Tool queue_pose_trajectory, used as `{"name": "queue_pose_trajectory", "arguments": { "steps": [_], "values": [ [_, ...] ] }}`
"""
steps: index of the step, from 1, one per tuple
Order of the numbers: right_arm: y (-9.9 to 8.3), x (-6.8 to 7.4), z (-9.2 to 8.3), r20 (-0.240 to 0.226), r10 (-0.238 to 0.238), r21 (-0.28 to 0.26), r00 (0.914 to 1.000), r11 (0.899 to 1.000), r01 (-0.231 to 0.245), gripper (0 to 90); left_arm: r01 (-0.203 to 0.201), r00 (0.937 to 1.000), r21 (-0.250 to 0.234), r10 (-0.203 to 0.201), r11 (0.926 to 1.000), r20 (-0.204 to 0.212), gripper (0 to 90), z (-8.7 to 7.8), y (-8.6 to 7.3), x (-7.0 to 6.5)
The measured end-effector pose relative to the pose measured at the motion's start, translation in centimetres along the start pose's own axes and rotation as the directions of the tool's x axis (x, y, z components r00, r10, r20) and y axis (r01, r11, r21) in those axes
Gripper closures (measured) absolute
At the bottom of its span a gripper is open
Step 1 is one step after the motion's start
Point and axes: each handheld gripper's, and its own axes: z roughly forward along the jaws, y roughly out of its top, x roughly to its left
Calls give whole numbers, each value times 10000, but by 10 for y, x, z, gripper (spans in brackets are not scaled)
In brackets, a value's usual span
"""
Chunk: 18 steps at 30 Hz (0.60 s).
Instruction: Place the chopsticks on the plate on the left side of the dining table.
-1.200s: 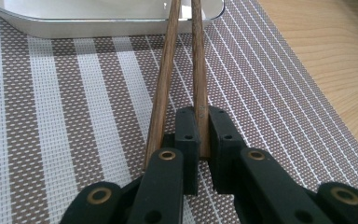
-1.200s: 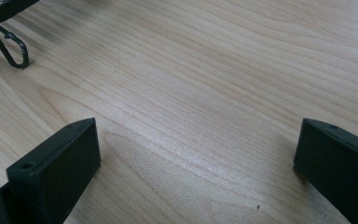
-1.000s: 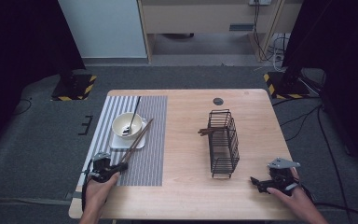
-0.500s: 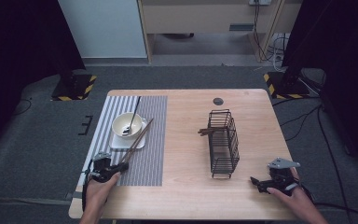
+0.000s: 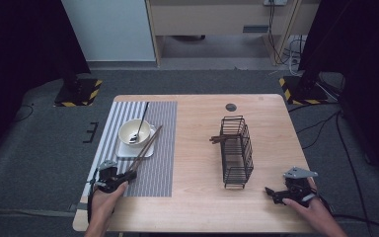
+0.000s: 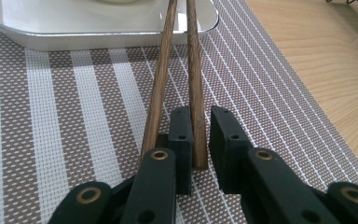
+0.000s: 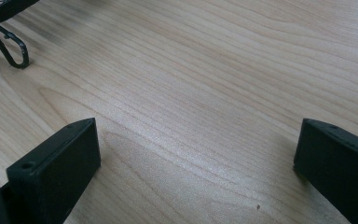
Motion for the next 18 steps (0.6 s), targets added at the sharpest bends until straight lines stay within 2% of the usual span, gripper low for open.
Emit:
{"name": "queue_pose_trajectory", "arguments": {
  "steps": [18],
  "values": [
    [0, 0, 0, -1, 9, 3, 10000, 10000, -9, 2, -92, 9999, -499, 89, 9987, -47, 710, -2, 2, -2]
  ]
}}
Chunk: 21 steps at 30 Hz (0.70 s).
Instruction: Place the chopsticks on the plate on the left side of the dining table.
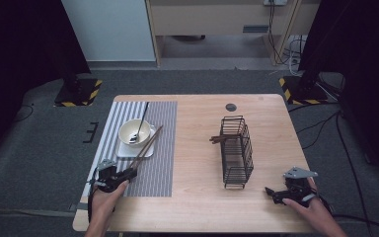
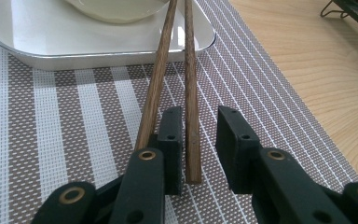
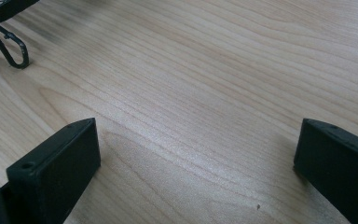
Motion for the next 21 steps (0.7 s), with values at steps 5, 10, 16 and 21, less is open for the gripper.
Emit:
{"name": "queue_pose_trajectory", "arguments": {
  "steps": [5, 10, 16, 21],
  "values": [
    [0, 0, 0, 0, 2, 2, 10000, 10000, -2, 2, -5, 10000, -223, 5, 9998, -4, 685, -1, 1, -1],
    [0, 0, 0, 1, 1, 0, 10000, 10000, -1, 2, 38, 10000, -448, -37, 9990, 31, 653, -2, 2, 0],
    [0, 0, 0, 5, -3, 0, 10000, 10000, 3, 2, -98, 9997, -933, 118, 9956, 212, 614, -4, 4, -2],
    [0, 0, 0, 0, 2, -1, 10000, 10000, -2, 2, -399, 9992, -1639, 410, 9857, 38, 571, -9, 8, -3]
  ]
}}
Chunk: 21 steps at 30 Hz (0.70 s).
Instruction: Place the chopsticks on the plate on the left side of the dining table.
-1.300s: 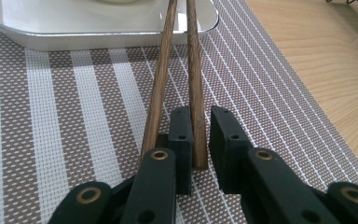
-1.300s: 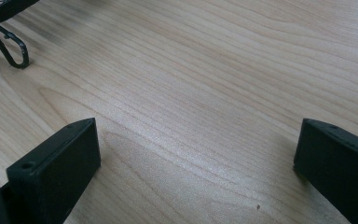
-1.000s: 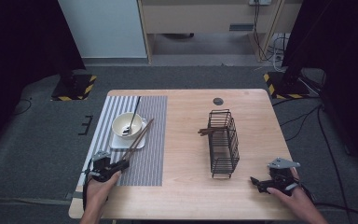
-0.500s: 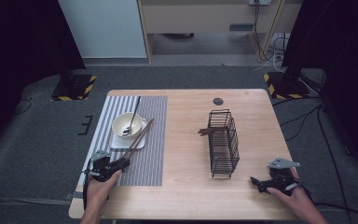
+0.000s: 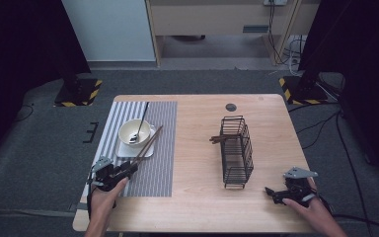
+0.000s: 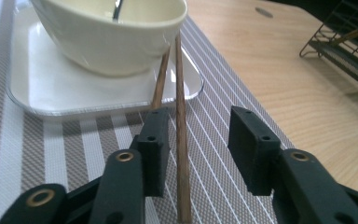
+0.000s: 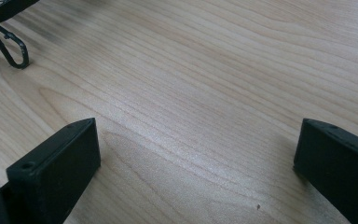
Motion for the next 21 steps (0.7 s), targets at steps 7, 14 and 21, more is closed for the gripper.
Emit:
{"name": "queue_pose_trajectory", "arguments": {
  "steps": [7, 14, 21],
  "values": [
    [0, 0, 0, 6, -6, 0, 10000, 10000, 6, 2, -638, 9965, 22, 638, 9980, -548, 482, 2, 1, -1],
    [0, 0, 0, 1, -1, -1, 10000, 10000, 1, 2, -450, 9924, 528, 507, 9976, -1120, 387, 5, -2, 4],
    [0, 0, 0, 1, -3, 1, 10000, 10000, 3, 2, -342, 9928, 1250, 481, 9916, -1099, 329, 12, -6, 5]
  ]
}}
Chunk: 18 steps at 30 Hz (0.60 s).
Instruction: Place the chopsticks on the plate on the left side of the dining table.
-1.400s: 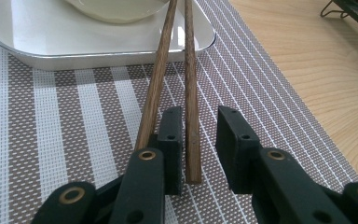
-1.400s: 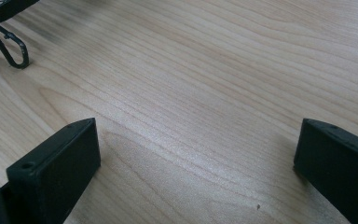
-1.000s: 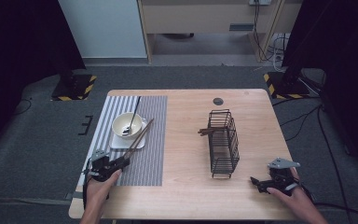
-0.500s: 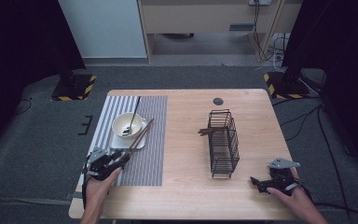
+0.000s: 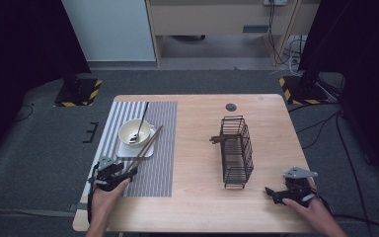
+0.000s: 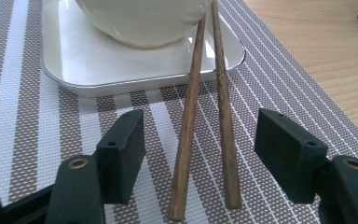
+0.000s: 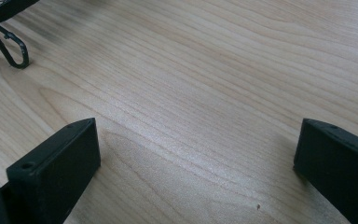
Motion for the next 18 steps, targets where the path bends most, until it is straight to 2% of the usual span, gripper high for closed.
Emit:
{"name": "queue_pose_trajectory", "arguments": {
  "steps": [10, 18],
  "values": [
    [0, 0, 0, -2, 1, -1, 10000, 10000, -1, 2, -319, 9995, 429, 318, 9986, 17, 319, 6, -1, -4],
    [0, 0, 0, -1, 6, 2, 10000, 10000, -6, 2, -630, 9978, 731, 642, 9953, -145, 363, 13, -2, -7]
  ]
}}
